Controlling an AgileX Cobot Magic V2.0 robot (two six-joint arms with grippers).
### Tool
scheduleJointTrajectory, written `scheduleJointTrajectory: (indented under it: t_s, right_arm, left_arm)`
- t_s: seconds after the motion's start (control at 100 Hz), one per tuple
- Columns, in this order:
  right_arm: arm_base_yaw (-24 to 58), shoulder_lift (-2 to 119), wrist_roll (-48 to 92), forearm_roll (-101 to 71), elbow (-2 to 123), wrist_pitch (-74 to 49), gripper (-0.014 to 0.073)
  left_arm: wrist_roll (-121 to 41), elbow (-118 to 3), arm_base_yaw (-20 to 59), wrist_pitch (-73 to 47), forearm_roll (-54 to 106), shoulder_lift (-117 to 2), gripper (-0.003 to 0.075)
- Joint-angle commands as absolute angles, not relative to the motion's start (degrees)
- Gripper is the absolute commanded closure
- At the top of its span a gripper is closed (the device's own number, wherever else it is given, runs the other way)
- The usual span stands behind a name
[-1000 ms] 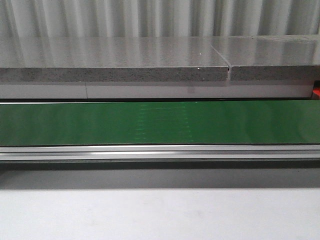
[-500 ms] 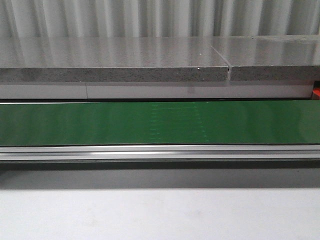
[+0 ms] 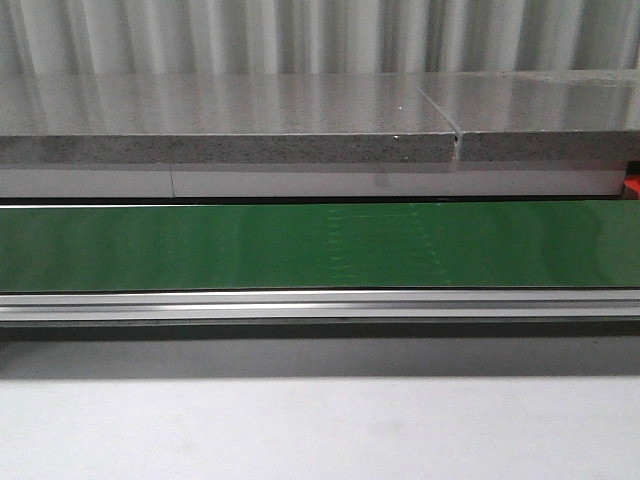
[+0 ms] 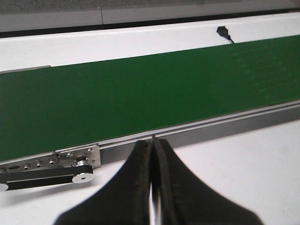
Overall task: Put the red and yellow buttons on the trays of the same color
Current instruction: 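Move the left gripper over the remaining buttons in the cluster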
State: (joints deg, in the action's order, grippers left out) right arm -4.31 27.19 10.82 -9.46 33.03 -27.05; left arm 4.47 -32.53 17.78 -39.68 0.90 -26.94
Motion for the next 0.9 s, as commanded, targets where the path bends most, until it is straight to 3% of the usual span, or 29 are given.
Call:
scheduleJointTrajectory:
  t_s: [0.0,0.58,0.7,0.82,0.89]
  right_arm:
    - [-4.23,27.25,10.87,-10.20,34.41,-22.93,0.0699]
    - [-4.23,27.25,10.87,-10.20,34.41,-22.93,0.0699]
    - [-4.23,27.25,10.87,-10.20,34.41,-22.93,0.0699]
    - [-4.23,27.25,10.87,-10.20,34.41,-22.93,0.0699]
    - [-4.23,27.25,10.87,-10.20,34.41,-22.93,0.0699]
  left_arm:
    - [12.00,-35.18,17.12,-33.94,-2.15,-30.47,0.0741]
    - [14.10,-48.80,-2.13,-33.48,-2.91,-56.55,0.0712]
    - [14.02,-50.17,-4.73,-33.63,-2.83,-59.61,0.0563]
    - [14.02,-51.94,-6.55,-34.61,-2.83,-62.06,0.0278]
    - [14.02,-52.89,-7.83,-35.82,-2.83,-63.37,0.0165]
